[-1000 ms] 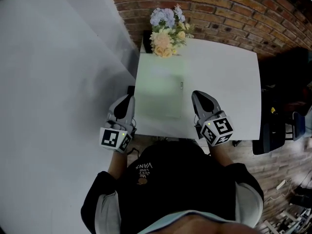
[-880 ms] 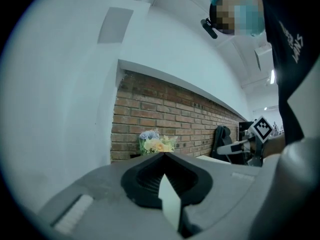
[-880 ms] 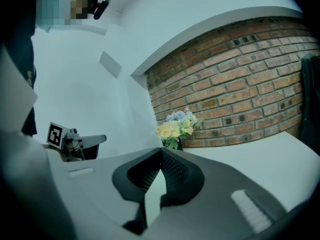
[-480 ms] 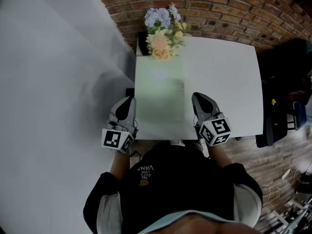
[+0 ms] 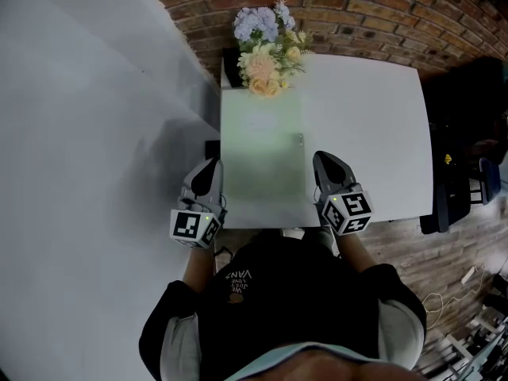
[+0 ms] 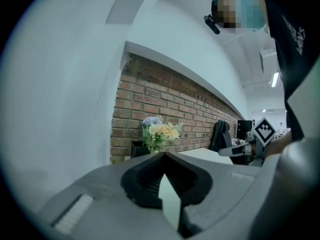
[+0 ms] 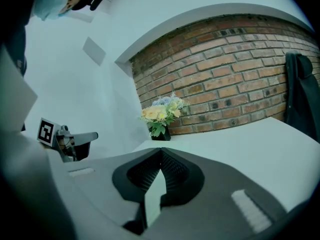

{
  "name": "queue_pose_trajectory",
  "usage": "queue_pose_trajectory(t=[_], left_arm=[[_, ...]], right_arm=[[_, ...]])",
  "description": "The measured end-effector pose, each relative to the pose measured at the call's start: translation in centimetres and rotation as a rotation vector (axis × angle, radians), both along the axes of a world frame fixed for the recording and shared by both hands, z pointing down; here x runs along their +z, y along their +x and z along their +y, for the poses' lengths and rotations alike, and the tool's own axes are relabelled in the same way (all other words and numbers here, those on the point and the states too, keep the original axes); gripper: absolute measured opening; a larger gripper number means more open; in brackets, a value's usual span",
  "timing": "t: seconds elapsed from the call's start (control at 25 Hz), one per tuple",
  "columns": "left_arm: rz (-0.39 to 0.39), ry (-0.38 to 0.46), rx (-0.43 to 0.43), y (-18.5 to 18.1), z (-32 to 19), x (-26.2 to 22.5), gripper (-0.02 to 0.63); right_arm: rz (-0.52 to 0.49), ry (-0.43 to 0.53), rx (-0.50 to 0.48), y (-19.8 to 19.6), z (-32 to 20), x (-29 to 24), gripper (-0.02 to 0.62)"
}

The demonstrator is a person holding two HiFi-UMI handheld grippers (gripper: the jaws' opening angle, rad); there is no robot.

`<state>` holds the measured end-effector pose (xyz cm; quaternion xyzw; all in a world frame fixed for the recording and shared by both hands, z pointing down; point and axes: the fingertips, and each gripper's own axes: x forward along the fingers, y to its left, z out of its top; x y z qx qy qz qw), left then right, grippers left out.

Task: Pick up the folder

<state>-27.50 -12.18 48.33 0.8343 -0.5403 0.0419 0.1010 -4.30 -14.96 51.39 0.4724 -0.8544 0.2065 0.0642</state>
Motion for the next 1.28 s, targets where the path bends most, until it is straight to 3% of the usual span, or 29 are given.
queue_pose_trajectory(t=[0.36, 0.72, 0.8, 0.88, 1.04, 1.28], left_arm=[[0.008, -0.085, -0.02, -1.1, -0.9, 3.2, 0.0], [0.035, -0.209, 0.027, -0.6, -1.7, 6.4, 0.004], [0.037, -0.247, 0.035, -0.5, -1.8, 7.4, 0.065], [0.038, -0.275, 0.038, -0.5, -1.9, 8.2, 0.082], [0.071, -0.306, 0.009, -1.1, -2.3, 9.1, 0.19], [0.094, -0.382, 0.02, -0.9, -2.6, 10.6, 0.302]], right_arm=[[0.007, -0.047, 0.005, 0.1, -0.9, 2.6, -0.002], [0.039, -0.099, -0.019, -0.9, -1.5, 4.9, -0.002], [0.039, -0.113, -0.024, -1.0, -1.5, 5.5, 0.0], [0.039, -0.132, -0.027, -1.1, -1.5, 6.2, 0.016], [0.042, -0.172, -0.029, -1.0, -1.6, 7.4, 0.107], [-0.012, -0.262, -0.029, -1.3, -1.5, 8.8, 0.231]])
